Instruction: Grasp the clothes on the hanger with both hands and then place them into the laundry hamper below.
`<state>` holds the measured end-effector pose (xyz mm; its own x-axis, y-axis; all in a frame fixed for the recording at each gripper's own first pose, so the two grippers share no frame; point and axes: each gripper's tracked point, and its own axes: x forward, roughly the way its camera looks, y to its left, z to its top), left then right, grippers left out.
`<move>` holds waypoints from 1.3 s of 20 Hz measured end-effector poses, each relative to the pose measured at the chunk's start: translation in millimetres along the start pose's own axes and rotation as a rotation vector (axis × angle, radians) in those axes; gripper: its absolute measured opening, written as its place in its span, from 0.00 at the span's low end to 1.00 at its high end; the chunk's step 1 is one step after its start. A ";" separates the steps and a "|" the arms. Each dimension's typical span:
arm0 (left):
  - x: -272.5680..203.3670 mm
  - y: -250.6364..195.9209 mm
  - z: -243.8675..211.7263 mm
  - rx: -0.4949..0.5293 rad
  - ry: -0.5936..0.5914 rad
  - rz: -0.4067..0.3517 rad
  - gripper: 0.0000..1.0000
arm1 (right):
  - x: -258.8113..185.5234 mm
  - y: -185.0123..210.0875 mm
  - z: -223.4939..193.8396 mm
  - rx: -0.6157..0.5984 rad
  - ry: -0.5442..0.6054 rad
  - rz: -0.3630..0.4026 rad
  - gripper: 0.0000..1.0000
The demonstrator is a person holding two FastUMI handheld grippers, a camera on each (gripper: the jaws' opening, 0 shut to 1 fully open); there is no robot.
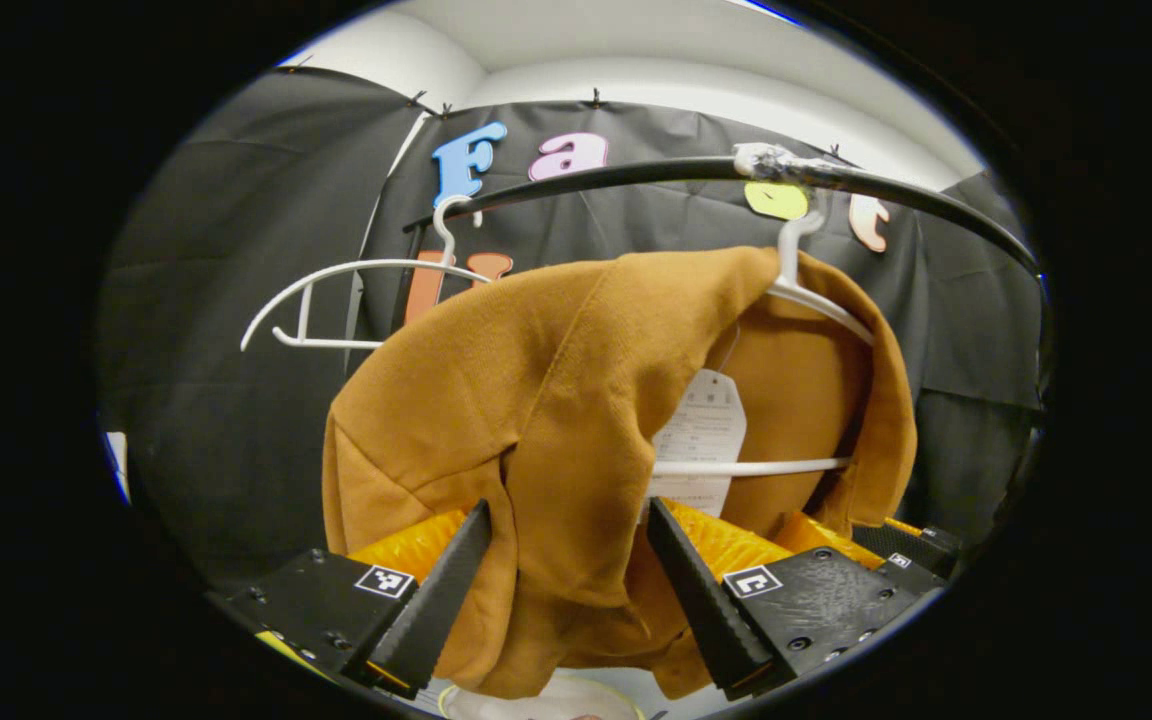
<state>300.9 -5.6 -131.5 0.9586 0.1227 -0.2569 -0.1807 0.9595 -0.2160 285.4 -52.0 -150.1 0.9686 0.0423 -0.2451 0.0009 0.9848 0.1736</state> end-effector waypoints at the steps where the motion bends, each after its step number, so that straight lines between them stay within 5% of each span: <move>1: 0.0 2.1 -0.7 0.002 -0.001 0.006 0.92 | 2.9 -2.1 1.7 -0.003 -0.008 -0.004 0.99; 3: 2.0 7.6 1.1 0.003 -0.010 0.020 0.93 | 5.4 -5.9 5.2 -0.003 -0.026 -0.016 0.97; 6: 0.0 15.5 -1.0 0.023 -0.006 0.039 0.55 | 4.1 -12.1 1.5 0.012 -0.026 -0.035 0.82; 10: -16.6 24.5 6.4 0.045 -0.050 0.073 0.09 | -4.7 -33.5 -1.1 0.024 -0.030 -0.105 0.43; 11: -20.6 23.3 5.9 0.047 -0.053 0.061 0.13 | -8.0 -42.6 -0.3 0.032 -0.037 -0.135 0.33; 13: -29.3 29.8 9.7 0.049 -0.068 0.060 0.00 | -19.4 -61.2 1.5 0.060 -0.058 -0.196 0.18; 15: -41.6 31.1 17.4 0.028 -0.079 0.040 0.02 | -28.2 -68.8 10.7 0.078 -0.091 -0.214 0.10; 26: -76.3 56.1 94.0 0.029 -0.187 0.004 0.05 | -29.7 -100.2 57.1 0.053 -0.204 -0.263 0.07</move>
<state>238.3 62.7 -35.4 0.9825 0.1693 -0.0779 -0.1813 0.9653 -0.1878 270.7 -161.5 -105.7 0.9633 -0.2518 -0.0927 0.2650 0.9473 0.1801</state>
